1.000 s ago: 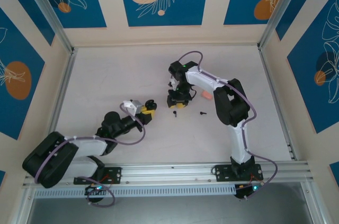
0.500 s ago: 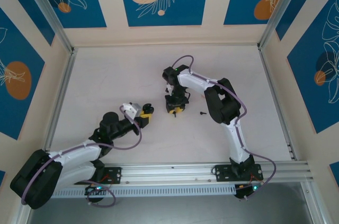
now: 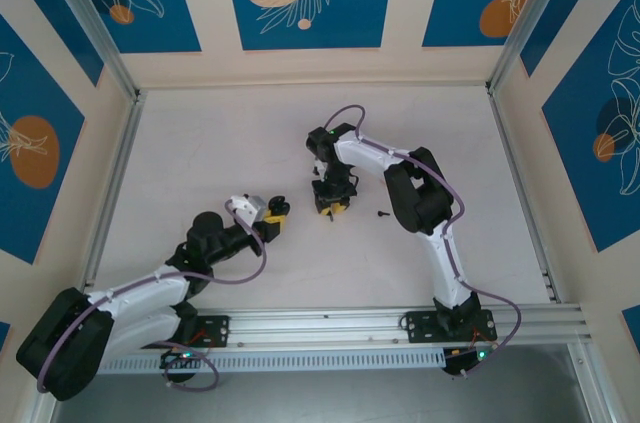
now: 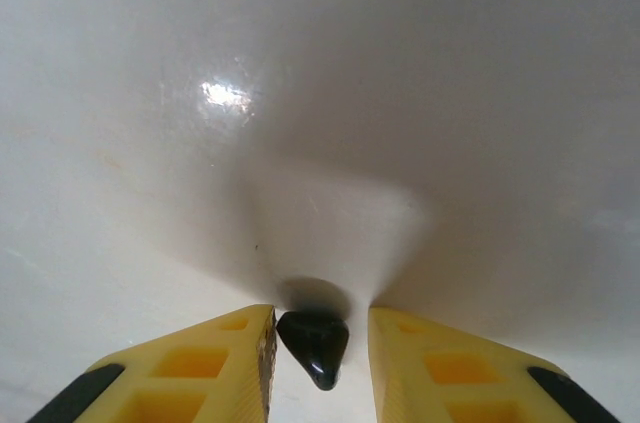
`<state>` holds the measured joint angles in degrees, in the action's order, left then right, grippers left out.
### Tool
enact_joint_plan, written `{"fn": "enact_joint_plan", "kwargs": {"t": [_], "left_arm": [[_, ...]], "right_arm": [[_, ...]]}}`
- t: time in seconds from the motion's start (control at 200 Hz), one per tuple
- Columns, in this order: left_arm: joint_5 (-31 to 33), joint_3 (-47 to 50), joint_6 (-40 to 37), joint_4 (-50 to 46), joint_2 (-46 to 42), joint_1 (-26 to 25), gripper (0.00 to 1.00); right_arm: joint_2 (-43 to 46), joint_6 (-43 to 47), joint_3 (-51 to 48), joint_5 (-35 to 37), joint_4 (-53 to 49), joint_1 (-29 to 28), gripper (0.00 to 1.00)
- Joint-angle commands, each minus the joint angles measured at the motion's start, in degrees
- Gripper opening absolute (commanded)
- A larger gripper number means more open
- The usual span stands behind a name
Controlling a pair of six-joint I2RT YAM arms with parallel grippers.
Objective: Insert the wireless bluetooth earbuds into the charging case
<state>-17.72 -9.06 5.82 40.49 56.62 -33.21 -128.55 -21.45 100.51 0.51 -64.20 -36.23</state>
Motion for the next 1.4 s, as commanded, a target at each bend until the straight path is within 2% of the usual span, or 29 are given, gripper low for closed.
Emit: {"fn": "enact_joint_plan", "kwargs": {"t": [0.0,0.385,0.595,0.765,1.115,1.395], "left_arm": [[-0.26,-1.43,-0.73,-1.28,-1.23,0.65,0.14],[-0.34,-1.61,-1.03,-1.84,-0.69,0.6,0.14],[-2.8,-2.33,-2.07,-0.18,3.38,0.52,0.14],[-5.97,-3.7,-3.54,3.71,9.05,0.51,0.14],[-13.17,-8.01,0.73,20.96,26.22,-0.24,0.12],[-17.51,-11.15,4.94,31.19,34.92,-0.6,0.11]], "right_arm": [[-1.44,-0.69,0.15,2.12,-1.85,-0.49,0.31],[0.26,-0.95,-1.74,2.26,1.04,-0.95,0.21],[8.45,-2.4,-9.45,3.05,10.12,-0.3,0.19],[16.8,-2.81,-18.54,0.82,20.28,1.13,0.18],[32.18,-0.7,-33.27,-0.67,33.96,3.75,0.18],[43.49,4.33,-40.4,-4.89,41.8,3.77,0.18]]}}
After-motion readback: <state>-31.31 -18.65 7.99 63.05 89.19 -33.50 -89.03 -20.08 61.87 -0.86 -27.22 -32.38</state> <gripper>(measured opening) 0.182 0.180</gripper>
